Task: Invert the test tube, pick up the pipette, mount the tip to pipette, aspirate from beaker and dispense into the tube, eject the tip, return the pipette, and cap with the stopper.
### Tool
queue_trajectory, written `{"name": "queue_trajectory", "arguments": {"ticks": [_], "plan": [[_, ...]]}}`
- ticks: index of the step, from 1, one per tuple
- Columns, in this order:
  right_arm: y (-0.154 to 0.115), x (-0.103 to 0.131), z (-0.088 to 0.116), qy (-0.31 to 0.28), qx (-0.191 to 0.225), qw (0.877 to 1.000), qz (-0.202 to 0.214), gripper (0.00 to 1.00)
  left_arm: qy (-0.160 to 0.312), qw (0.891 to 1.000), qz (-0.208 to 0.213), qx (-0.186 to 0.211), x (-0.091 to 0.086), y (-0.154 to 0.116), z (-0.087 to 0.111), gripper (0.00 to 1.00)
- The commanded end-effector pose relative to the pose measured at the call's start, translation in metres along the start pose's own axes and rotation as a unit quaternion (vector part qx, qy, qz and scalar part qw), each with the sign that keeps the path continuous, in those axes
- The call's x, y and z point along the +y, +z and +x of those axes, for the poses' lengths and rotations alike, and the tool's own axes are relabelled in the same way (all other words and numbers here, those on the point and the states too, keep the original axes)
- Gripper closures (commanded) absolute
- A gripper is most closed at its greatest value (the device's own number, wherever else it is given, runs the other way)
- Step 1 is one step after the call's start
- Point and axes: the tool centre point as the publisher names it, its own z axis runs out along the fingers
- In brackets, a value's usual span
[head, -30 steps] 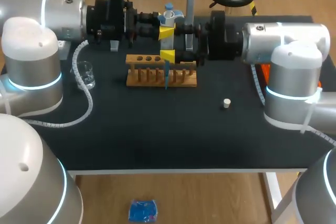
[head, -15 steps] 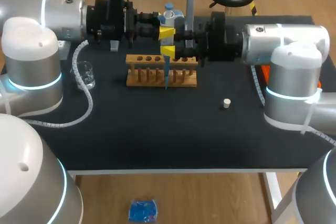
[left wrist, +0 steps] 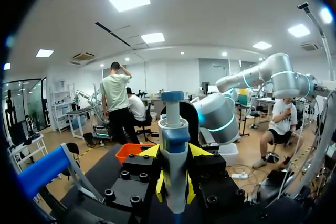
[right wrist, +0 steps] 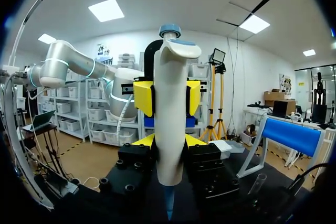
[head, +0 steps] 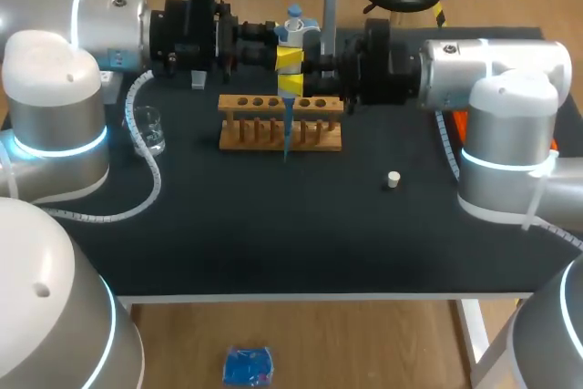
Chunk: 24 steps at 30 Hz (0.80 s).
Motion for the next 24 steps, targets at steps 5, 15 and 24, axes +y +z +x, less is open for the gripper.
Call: {"name": "queue_trajectory", "arguments": {"ticks": [5, 15, 24], "plan": [[-0.003, -0.001, 0.001, 0.0, 0.001, 1.0, 0.001, 1.0, 0.001, 1.0, 0.001, -0.001, 0.001, 0.001, -0.002, 0.0], [-0.029, -0.003, 0.0, -0.003, 0.027, 1.0, 0.011, 1.0, 0.001, 1.0, 0.001, -0.001, 0.001, 0.001, -0.002, 0.0], [-0.092, -0.008, -0.004, -0.003, 0.082, 0.996, 0.024, 1.0, 0.001, 1.0, 0.001, -0.001, 0.001, 0.001, -0.002, 0.0]]}}
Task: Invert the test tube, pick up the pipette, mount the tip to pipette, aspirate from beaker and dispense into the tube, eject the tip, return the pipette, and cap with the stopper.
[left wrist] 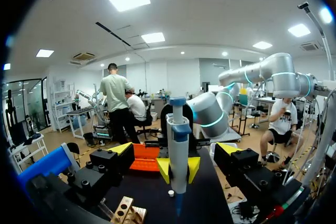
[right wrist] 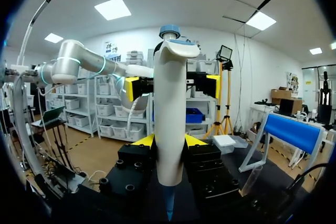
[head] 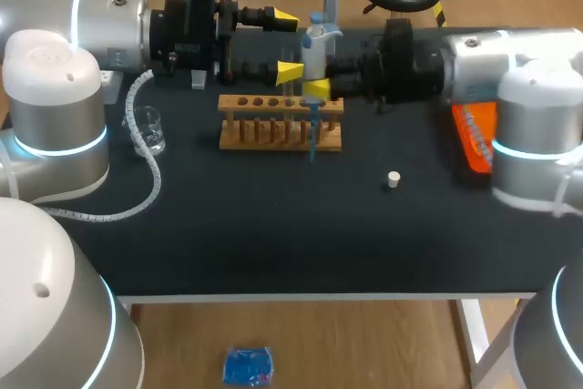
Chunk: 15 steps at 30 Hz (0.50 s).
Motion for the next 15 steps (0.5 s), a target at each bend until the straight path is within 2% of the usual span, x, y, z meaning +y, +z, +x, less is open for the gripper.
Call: {"name": "queue_trajectory", "arguments": {"ticks": [1, 10, 15], "plan": [[-0.057, 0.001, 0.0, 0.002, 0.042, 0.999, 0.003, 1.0, 0.001, 1.0, 0.002, -0.001, 0.001, 0.001, 0.0, 0.0], [-0.135, -0.002, -0.013, 0.003, 0.059, 0.998, -0.003, 1.0, 0.001, 1.0, 0.002, -0.001, 0.001, 0.001, 0.0, 0.0], [-0.179, -0.002, -0.03, -0.003, 0.046, 0.999, -0.005, 1.0, 0.001, 1.0, 0.002, -0.001, 0.001, 0.001, 0.0, 0.0]]}}
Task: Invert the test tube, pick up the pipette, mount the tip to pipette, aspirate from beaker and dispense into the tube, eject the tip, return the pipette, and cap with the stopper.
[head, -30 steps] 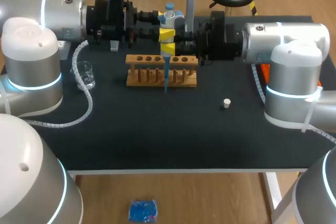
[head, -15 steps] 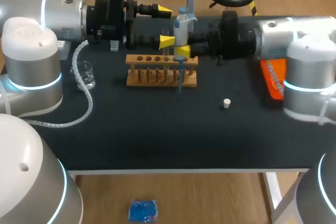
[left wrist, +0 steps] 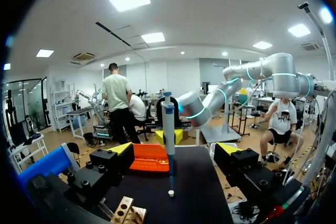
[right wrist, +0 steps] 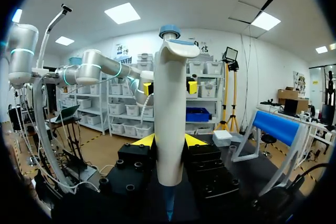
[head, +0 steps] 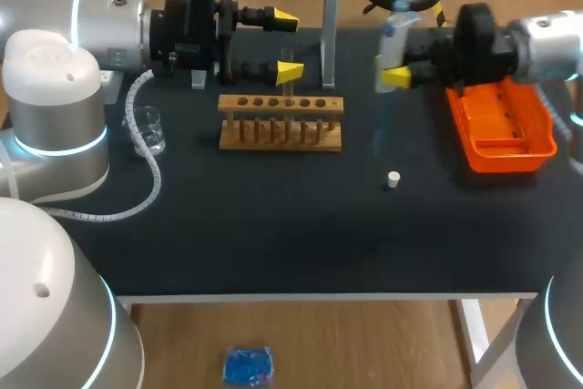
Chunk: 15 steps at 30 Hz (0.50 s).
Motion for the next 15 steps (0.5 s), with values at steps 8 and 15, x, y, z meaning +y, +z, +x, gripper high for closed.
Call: {"name": "queue_trajectory", "arguments": {"ticks": [8, 15], "plan": [[-0.134, 0.002, -0.032, -0.011, -0.023, 1.0, 0.002, 1.0, 0.001, 1.0, 0.002, -0.001, 0.001, 0.001, 0.0, 0.0], [-0.18, 0.0, -0.048, -0.013, -0.041, 0.999, 0.012, 1.0, 0.001, 1.0, 0.002, -0.001, 0.001, 0.001, 0.0, 0.0]]}}
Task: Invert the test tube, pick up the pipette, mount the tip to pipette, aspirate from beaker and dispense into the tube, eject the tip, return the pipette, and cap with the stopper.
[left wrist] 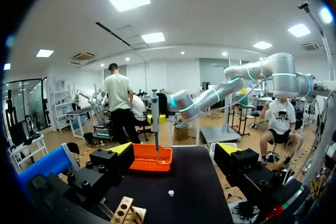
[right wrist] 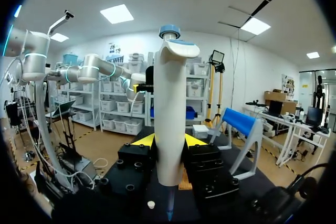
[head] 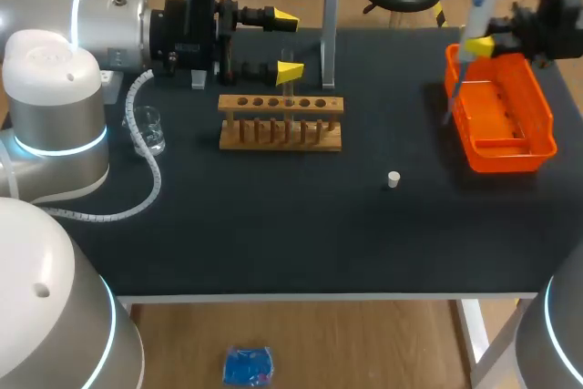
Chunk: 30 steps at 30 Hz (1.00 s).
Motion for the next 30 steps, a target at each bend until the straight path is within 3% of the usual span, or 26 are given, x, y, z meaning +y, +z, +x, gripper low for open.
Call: {"name": "queue_trajectory", "arguments": {"ticks": [1, 14, 30], "plan": [[-0.049, -0.001, -0.012, 0.001, 0.005, 1.0, 0.002, 1.0, 0.001, 1.0, 0.002, -0.001, 0.001, 0.001, 0.0, 0.0], [-0.098, -0.013, -0.05, 0.015, 0.0, 1.0, -0.009, 1.0, 0.001, 1.0, 0.002, -0.001, 0.001, 0.001, 0.0, 0.0], [-0.11, -0.029, -0.065, 0.007, 0.012, 1.0, -0.001, 1.0, 0.001, 1.0, 0.002, -0.001, 0.001, 0.001, 0.0, 0.0]]}}
